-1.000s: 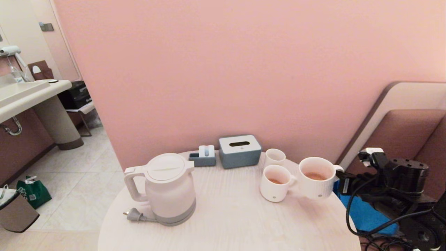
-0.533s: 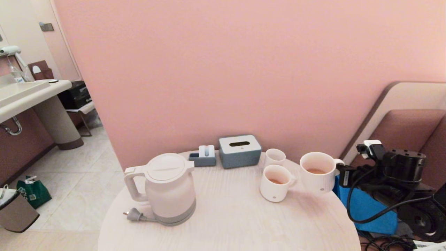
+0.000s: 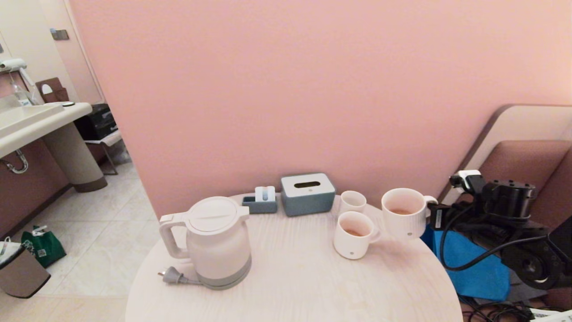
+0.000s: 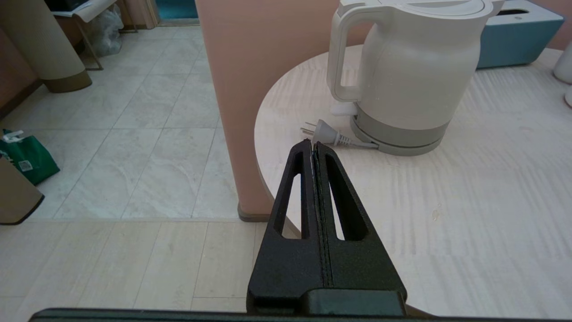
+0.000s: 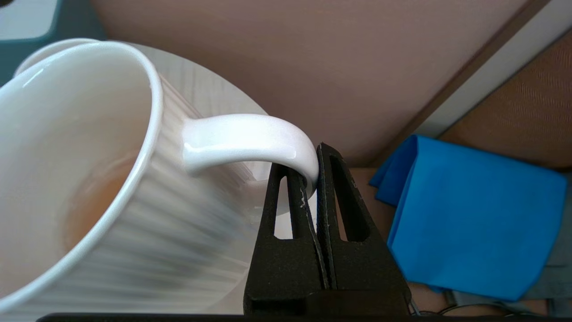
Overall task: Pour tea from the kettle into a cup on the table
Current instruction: Pour water into another cup
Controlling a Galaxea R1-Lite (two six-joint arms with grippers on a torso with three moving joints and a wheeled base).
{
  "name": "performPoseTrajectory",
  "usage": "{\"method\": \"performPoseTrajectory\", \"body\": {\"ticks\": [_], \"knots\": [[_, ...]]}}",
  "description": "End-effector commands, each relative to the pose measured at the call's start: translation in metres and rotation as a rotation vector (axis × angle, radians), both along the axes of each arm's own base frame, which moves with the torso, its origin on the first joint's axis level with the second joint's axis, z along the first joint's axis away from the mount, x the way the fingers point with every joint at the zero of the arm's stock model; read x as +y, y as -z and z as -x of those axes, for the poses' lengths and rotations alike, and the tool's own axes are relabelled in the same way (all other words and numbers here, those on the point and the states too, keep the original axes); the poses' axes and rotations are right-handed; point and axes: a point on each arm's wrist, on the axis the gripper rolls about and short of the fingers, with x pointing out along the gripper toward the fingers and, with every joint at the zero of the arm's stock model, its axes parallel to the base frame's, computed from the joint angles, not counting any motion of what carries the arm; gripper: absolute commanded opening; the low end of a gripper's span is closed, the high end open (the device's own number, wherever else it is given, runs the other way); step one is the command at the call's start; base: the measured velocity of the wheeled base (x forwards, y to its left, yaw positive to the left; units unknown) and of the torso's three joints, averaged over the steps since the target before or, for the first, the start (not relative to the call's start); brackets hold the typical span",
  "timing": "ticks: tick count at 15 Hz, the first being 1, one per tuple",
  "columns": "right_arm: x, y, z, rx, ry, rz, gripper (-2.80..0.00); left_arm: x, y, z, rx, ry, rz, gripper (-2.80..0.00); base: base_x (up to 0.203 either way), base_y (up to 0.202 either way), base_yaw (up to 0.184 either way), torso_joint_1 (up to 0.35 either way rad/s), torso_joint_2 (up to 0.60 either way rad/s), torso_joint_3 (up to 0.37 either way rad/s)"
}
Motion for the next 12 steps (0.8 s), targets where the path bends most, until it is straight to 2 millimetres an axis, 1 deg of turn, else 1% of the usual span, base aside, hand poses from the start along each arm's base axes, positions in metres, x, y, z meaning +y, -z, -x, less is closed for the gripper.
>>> {"method": "performPoseTrajectory", "body": {"ticks": [1,4,12], "knots": [[0.0,0.002,-0.003,-0.001,-0.003,0.008,-2.8,0.0,0.0,0.0,0.001,-0.001,0.0,-2.8,0.0,0.0,0.0,0.0,0.0,0.0],[0.004,0.004,-0.003,0.008,-0.014,0.044,-2.8,0.0,0.0,0.0,0.003,-0.001,0.0,-2.8,0.0,0.0,0.0,0.0,0.0,0.0],[0.013,0.001,-0.006,-0.003,-0.045,0.122,-2.8,0.0,0.0,0.0,0.002,-0.001,0.0,-2.8,0.0,0.0,0.0,0.0,0.0,0.0]]}}
